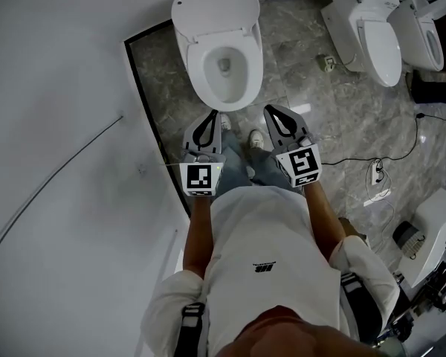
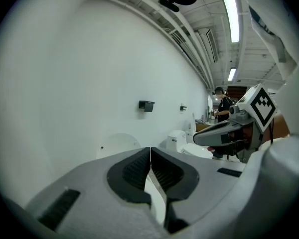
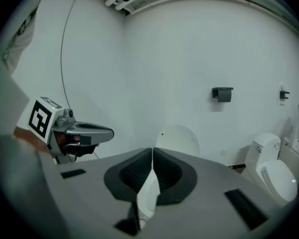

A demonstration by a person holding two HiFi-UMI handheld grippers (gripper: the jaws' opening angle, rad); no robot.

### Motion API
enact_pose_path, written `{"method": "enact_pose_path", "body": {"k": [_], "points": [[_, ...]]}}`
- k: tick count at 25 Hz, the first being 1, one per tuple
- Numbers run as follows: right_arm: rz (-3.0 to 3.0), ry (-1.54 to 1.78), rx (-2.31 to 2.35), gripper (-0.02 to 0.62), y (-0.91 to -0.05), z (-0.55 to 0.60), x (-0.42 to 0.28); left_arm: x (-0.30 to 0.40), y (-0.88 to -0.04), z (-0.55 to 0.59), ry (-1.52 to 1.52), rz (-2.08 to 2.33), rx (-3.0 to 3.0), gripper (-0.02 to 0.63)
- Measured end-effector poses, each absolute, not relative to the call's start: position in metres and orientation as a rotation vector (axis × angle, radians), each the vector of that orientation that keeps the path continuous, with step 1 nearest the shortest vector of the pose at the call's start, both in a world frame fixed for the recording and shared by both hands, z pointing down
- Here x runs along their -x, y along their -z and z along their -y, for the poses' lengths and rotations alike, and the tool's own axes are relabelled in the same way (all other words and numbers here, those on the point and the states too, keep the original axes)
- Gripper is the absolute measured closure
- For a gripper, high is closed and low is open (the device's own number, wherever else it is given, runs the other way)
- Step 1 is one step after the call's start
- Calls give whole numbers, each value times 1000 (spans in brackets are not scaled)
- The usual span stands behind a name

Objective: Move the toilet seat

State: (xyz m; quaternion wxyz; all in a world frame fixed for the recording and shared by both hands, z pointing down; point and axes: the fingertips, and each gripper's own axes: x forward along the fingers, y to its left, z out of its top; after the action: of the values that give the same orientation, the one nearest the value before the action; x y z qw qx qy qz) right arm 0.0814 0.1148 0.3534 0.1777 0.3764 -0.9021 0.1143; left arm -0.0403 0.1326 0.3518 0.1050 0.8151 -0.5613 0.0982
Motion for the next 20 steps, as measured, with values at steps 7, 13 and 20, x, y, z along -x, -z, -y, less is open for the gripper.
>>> {"method": "enact_pose_path", "body": {"k": [7, 13, 20], "points": [[2474, -319, -1117, 565, -382, -95, -63, 58, -389, -115, -372, 1547, -2413, 576], [2398, -358, -1148, 565, -419, -83, -52, 73, -424, -101, -408, 1482, -2390, 575], [2341, -422, -1167, 565, -457, -70, -42, 78, -460, -87, -452, 1414, -2367, 575]]}}
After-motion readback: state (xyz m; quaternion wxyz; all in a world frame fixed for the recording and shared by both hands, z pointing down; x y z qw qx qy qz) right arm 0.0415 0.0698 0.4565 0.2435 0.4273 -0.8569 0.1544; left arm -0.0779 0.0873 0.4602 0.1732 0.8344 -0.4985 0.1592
